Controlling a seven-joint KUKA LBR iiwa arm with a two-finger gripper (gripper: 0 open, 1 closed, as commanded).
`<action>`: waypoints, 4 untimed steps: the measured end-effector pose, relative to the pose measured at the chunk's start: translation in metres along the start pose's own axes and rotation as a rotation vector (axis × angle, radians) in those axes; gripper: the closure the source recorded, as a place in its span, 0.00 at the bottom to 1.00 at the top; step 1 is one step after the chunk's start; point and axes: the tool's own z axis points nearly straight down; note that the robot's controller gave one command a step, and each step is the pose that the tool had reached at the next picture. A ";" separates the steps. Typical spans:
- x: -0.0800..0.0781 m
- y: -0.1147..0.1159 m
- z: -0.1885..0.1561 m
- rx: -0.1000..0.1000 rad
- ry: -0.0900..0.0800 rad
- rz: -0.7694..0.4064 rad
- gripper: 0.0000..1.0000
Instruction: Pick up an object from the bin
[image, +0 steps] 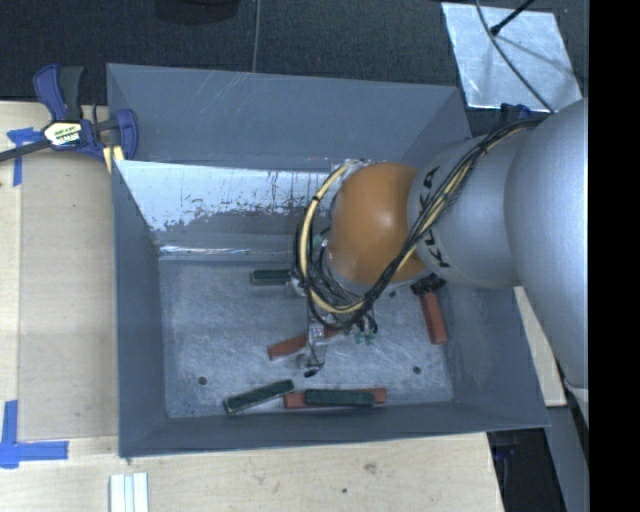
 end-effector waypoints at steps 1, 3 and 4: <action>-0.001 0.000 0.000 0.000 -0.002 0.001 0.00; -0.003 -0.001 -0.001 -0.001 -0.004 0.002 0.00; -0.004 -0.001 -0.001 -0.001 -0.006 0.003 0.00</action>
Offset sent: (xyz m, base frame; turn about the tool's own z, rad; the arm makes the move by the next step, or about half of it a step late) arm 0.0000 0.0000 0.0000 0.0000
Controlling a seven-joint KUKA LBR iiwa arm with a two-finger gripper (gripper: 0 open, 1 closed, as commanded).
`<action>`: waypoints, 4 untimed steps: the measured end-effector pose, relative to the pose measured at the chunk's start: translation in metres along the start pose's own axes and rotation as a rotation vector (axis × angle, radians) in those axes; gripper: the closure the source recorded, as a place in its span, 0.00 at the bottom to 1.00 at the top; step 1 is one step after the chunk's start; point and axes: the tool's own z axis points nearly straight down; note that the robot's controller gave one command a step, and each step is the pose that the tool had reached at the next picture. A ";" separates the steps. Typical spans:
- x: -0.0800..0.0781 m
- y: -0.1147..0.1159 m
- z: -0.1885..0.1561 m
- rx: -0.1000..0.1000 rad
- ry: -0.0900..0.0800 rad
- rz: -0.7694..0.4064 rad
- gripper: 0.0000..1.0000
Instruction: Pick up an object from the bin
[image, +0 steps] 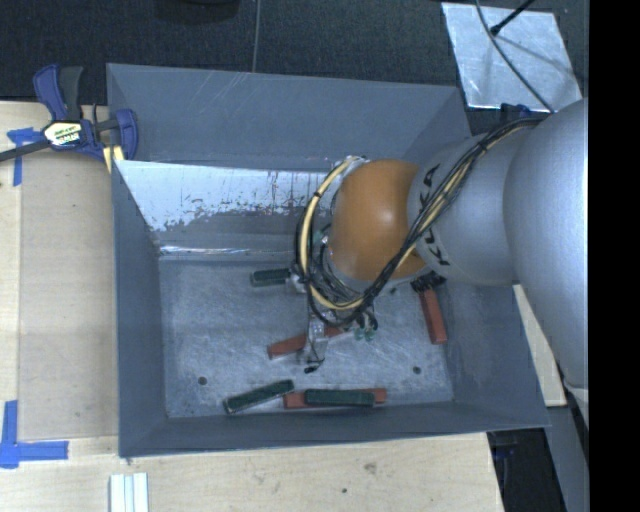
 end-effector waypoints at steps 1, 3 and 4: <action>-0.001 0.000 0.000 0.000 -0.001 0.000 1.00; -0.004 0.000 -0.048 0.000 0.001 0.002 1.00; -0.006 0.000 -0.086 0.000 0.001 0.002 1.00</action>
Offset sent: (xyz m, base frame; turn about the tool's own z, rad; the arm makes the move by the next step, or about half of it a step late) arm 0.0000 0.0000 0.0000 0.0000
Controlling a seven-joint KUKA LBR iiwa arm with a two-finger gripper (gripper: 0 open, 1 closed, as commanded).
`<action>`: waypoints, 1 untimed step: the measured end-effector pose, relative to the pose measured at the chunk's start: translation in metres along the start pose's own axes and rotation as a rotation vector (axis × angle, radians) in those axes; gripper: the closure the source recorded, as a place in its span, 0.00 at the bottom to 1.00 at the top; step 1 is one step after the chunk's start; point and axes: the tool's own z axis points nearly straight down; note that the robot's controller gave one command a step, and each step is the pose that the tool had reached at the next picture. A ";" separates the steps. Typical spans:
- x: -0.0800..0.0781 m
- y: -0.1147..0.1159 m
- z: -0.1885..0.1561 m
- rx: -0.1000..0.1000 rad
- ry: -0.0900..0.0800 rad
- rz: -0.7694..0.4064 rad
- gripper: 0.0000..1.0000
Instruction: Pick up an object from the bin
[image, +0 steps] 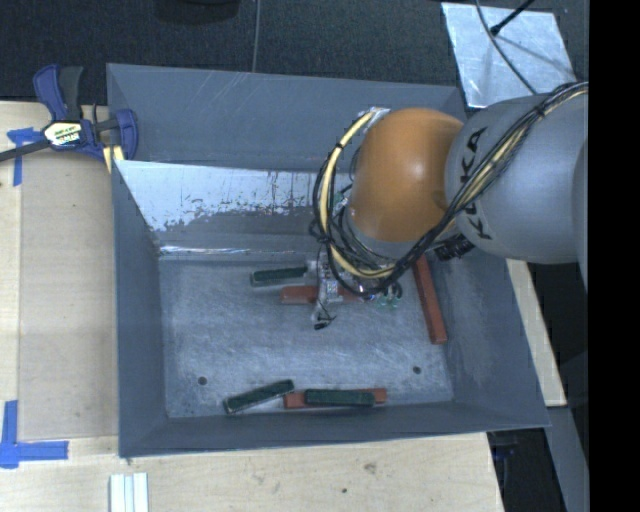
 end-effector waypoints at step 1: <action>-0.001 0.000 -0.019 0.000 0.003 0.000 1.00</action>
Offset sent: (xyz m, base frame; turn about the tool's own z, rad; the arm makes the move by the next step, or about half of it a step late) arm -0.0001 0.0000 0.0185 0.0000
